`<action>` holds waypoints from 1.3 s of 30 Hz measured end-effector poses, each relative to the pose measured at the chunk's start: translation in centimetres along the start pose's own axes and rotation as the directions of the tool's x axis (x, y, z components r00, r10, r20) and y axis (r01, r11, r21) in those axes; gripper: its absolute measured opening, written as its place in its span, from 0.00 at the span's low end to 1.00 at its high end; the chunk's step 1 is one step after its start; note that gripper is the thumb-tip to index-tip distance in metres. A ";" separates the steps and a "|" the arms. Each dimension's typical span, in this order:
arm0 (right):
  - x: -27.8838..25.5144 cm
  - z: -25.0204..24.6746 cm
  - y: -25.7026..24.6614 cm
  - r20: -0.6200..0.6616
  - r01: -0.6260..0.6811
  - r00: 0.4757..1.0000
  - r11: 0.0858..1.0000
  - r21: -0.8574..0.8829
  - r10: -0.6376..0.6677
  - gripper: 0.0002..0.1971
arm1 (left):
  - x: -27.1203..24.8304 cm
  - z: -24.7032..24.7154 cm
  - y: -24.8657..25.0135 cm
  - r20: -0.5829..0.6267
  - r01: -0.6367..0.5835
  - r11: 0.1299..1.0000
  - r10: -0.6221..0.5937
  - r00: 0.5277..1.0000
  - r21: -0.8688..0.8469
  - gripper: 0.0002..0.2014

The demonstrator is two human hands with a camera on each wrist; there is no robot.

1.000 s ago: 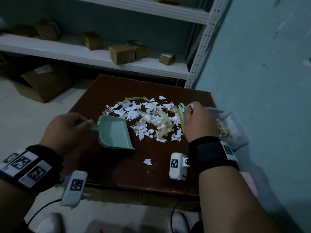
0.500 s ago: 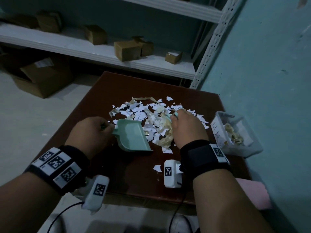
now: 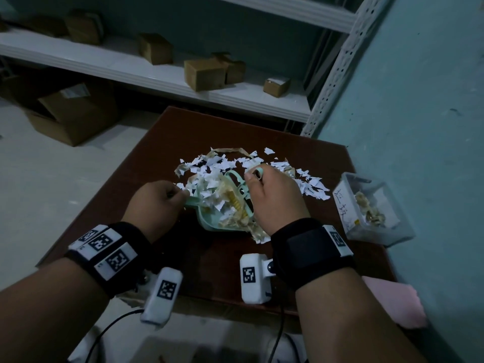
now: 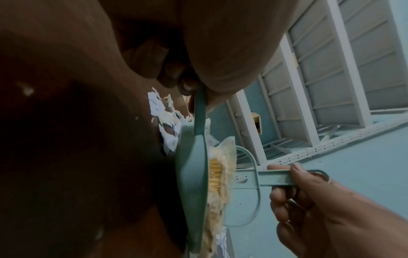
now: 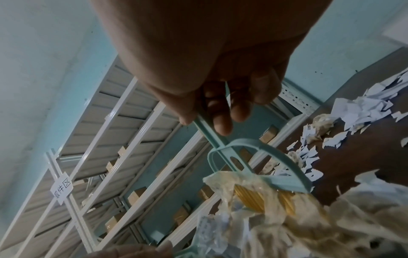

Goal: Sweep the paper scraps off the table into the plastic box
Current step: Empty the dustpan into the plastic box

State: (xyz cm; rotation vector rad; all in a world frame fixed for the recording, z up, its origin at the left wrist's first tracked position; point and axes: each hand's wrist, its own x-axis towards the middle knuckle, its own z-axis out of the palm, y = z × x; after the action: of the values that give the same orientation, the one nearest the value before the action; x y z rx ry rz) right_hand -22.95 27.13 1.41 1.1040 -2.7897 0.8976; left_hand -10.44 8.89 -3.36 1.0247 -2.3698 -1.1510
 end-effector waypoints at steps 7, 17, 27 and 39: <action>-0.6 -2.9 0.6 -0.176 -0.002 0.984 0.996 0.086 0.017 0.15 | -0.8 0.4 1.0 -0.024 0.008 0.985 -0.012 1.000 -0.174 0.14; -2.0 -9.0 3.4 -0.506 -0.110 0.822 0.945 0.307 0.260 0.13 | -1.6 2.9 5.9 -0.054 -0.101 0.950 0.089 0.995 -0.295 0.15; -3.8 -16.0 9.1 -0.641 -0.081 0.591 0.826 0.558 0.491 0.10 | 0.0 8.2 15.9 0.033 -0.108 0.925 0.129 0.991 -0.365 0.16; -5.9 -18.5 13.8 -0.641 -0.414 0.559 0.846 0.335 0.527 0.15 | 1.9 15.6 25.0 0.163 -0.397 0.917 0.386 0.908 0.045 0.14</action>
State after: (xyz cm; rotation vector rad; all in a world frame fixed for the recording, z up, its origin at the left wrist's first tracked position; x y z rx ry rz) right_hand -30.80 48.44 8.62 -0.1045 -2.3324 1.2409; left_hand -31.96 26.68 6.30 0.4548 -2.5965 -1.0192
